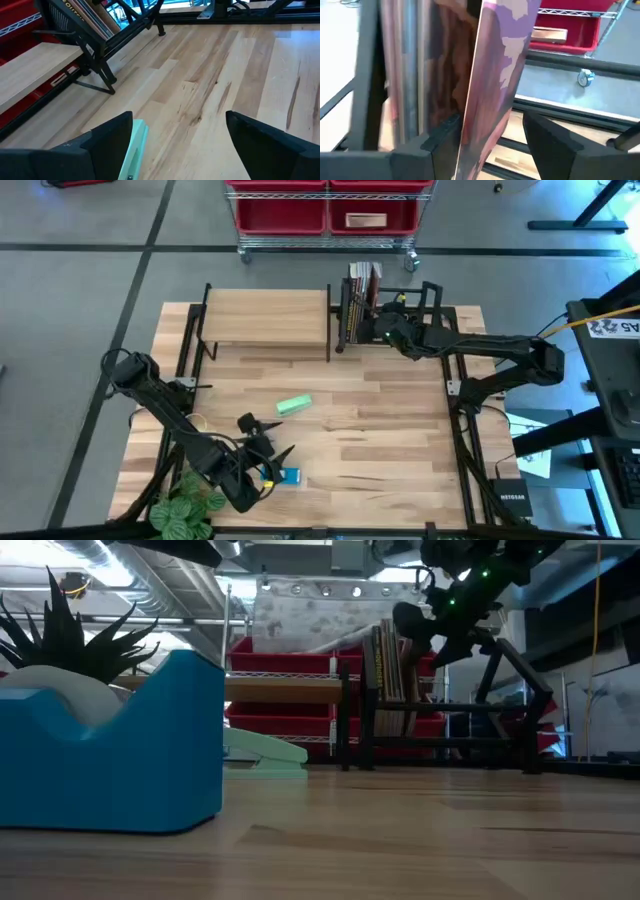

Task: Stock shelves
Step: Remove the red purple book from the bookshelf

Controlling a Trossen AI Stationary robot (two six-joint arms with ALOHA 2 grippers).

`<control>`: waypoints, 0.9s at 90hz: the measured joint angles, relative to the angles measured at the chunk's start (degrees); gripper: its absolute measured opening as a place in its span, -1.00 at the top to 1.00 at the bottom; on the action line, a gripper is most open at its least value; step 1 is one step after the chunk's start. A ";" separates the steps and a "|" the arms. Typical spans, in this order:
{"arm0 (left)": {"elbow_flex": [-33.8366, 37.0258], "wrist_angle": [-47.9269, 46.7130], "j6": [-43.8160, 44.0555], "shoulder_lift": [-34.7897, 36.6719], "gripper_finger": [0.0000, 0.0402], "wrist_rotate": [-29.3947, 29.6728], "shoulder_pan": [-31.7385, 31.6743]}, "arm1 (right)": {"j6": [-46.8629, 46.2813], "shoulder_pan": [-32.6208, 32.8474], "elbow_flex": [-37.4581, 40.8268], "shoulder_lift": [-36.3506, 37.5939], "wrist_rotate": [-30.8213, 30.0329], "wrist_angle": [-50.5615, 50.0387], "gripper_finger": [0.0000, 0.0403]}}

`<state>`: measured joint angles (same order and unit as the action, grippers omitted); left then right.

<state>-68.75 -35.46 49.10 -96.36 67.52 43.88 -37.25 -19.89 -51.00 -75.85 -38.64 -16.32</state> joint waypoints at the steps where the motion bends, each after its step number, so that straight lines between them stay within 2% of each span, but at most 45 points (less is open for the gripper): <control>1: 0.00 0.00 0.00 0.00 -0.54 0.00 0.00 | 0.01 -0.23 0.00 -0.12 0.26 0.00 0.03; 19: 0.00 0.00 0.00 0.00 -0.54 -0.20 0.00 | 1.02 -1.63 0.00 -2.46 3.25 0.77 0.30; 38: 0.00 -0.01 0.00 0.00 -0.54 -0.19 0.00 | 4.12 -1.16 0.00 -1.20 3.71 1.63 0.92; 49: 0.00 0.00 0.00 0.00 -0.54 -0.19 0.00 | 4.46 0.42 -0.03 1.94 2.15 -0.15 0.94; 63: 0.00 0.02 0.00 0.00 -0.54 -0.06 0.00 | 3.55 3.89 -6.21 5.63 -2.30 -14.42 0.97; 81: 0.00 0.14 -0.01 0.00 -0.54 0.22 0.02 | -3.77 12.19 -21.95 5.32 -4.16 -41.71 0.99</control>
<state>-68.75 -35.32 49.09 -96.36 67.75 43.90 -41.02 -7.70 -72.95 -70.52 -42.80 -58.03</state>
